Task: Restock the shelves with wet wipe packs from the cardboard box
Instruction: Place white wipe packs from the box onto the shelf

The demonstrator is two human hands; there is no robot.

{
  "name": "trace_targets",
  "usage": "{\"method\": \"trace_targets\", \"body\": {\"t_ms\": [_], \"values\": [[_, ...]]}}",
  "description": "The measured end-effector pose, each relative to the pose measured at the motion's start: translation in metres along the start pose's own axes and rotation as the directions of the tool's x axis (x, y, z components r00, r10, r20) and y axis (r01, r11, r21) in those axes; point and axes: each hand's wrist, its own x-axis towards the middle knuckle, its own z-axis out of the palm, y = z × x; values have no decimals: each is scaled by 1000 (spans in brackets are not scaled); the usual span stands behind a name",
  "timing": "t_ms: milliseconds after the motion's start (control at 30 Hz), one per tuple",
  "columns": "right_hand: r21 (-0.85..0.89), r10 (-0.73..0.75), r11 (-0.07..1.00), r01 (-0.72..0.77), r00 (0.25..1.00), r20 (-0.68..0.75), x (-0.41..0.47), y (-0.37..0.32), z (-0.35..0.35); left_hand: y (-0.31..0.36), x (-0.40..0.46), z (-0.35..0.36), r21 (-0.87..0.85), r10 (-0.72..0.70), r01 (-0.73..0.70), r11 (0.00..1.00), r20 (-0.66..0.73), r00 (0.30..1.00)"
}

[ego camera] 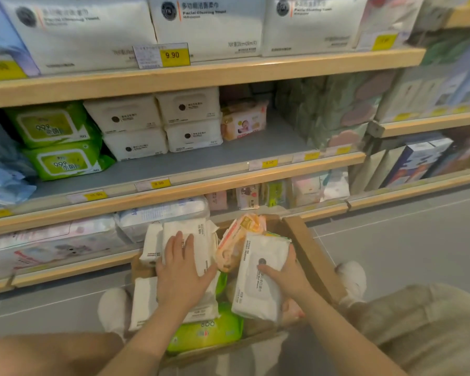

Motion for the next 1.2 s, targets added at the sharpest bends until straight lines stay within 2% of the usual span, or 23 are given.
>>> {"method": "trace_targets", "body": {"t_ms": [67,133,233,300,400,500,600,733,800,967,1067,1200], "values": [[54,6,999,-5,1000,-11,4,3,6,1,-1,2,4,-23,23,1000,-2,1000],[108,10,994,-7,1000,-25,8,6,9,6,2,0,14,-119,118,993,46,992],[132,-1,991,6,999,-36,9,5,8,16,18,-7,9,-355,360,933,186,916],[154,-16,988,21,999,-35,9,4,9,22,27,-11,11,-404,413,911,236,884],[176,-45,983,56,997,-65,3,-2,11,19,28,-13,-18,-341,351,936,201,918],[121,-96,987,106,992,-85,0,-14,9,9,19,-19,-17,-225,231,973,171,959],[14,-174,984,177,979,-108,-4,-30,2,4,10,-27,-41,-133,140,989,146,980],[-172,-305,942,288,948,-87,-2,-62,-19,-5,9,-51,-77,-89,97,992,97,991],[-201,-362,919,340,928,-87,0,-83,-28,-14,14,-68,-78,-68,72,994,46,997],[-262,-494,847,462,867,-71,11,-154,-37,-54,32,-115,-82,-83,78,994,-64,994],[-287,-604,761,582,797,13,21,-201,-26,-87,42,-136,-49,-112,107,993,-108,988],[-371,-644,686,626,759,90,38,-255,7,-132,51,-151,-29,-162,160,987,-149,975]]}}
